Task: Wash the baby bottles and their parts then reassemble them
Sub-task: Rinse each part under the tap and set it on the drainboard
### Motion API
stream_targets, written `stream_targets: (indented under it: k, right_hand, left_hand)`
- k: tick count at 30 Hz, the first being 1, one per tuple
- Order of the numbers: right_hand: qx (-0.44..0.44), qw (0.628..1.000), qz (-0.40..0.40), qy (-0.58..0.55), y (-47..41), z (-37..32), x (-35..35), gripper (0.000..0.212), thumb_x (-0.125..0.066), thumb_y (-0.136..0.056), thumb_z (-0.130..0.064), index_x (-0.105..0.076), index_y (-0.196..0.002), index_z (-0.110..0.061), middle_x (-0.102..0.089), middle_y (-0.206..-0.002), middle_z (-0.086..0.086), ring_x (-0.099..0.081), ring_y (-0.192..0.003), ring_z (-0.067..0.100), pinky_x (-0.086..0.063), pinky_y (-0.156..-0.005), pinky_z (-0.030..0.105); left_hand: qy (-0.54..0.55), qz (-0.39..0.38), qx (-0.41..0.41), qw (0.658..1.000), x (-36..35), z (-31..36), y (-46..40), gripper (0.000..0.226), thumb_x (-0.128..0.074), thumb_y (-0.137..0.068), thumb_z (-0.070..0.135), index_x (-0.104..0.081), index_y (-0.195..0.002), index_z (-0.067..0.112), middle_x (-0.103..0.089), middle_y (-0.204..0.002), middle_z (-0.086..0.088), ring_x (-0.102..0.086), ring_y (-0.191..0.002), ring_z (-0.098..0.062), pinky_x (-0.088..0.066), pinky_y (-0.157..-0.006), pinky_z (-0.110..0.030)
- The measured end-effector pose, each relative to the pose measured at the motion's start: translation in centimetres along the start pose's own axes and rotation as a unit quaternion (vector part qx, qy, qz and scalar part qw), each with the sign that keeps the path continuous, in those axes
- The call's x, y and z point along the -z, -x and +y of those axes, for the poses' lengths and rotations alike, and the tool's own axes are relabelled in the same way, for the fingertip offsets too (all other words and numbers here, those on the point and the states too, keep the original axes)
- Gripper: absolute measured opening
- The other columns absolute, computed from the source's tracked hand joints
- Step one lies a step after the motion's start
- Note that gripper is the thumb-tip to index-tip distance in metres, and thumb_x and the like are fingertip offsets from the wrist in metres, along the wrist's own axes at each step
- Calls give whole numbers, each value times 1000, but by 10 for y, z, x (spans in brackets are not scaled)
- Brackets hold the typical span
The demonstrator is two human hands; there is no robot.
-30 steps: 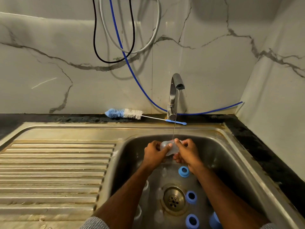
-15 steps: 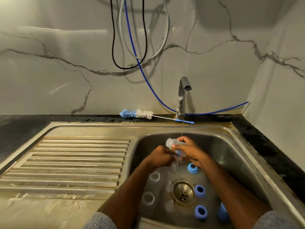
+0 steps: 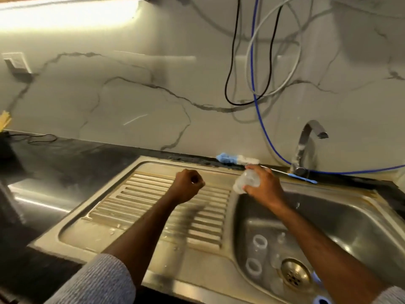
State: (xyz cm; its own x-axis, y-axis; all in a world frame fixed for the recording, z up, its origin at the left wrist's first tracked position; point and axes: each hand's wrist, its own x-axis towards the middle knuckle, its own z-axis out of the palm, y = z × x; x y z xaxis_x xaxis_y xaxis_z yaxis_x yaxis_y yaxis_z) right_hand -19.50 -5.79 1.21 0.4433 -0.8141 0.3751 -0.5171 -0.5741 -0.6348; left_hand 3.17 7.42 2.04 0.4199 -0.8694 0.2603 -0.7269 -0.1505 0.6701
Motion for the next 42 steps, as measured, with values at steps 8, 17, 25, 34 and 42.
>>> stream_targets:
  k: [8, 17, 25, 34, 42]
  right_hand:
    - [61, 990, -115, -54, -41, -135, -109, 65, -85, -72, -25, -53, -128, -19, -65, -123, 6, -61, -106, 24, -48, -83, 28]
    - [53, 990, -118, -53, -74, -204, -198, 67, -89, -72, -21, -54, -128, -23, -63, -129, 7, -60, -113, 26, -47, -86, 30]
    - [14, 994, -97, -38, -101, -212, -224, 62, -84, -78, -7, -53, -129, -24, -56, -131, 14, -56, -117, 30, -47, -85, 33]
    - [0, 992, -123, -4, -110, -207, -234, 71, -83, -80, -9, -49, -140, -25, -54, -139, 14, -55, -123, 31, -51, -97, 40]
    - [-7, 990, -138, -40, -104, -204, -221, 85, -86, -75, -5, -43, -145, -23, -52, -143, 14, -54, -127, 31, -51, -100, 41]
  left_hand:
    - [-56, 74, 74, 993, 95, -104, 5, 11, -75, -90, 18, -76, -91, 7, -74, -86, -7, -69, -78, -20, -58, -74, -34]
    - [-61, 71, 107, 990, 130, -157, 6, 7, -74, -89, 15, -75, -94, 9, -74, -90, -6, -70, -83, -16, -60, -84, -37]
    - [-53, 37, 91, 994, 132, -164, -14, 15, -74, -91, 18, -71, -103, 10, -70, -100, -5, -67, -94, -18, -58, -90, -36]
    - [-61, 25, 84, 994, 131, -169, -18, 19, -74, -91, 19, -71, -107, 9, -70, -102, -5, -66, -95, -17, -57, -88, -32]
    - [-60, 19, 91, 994, 128, -155, -17, 17, -74, -92, 19, -71, -105, 9, -71, -103, -6, -66, -96, -18, -57, -91, -35]
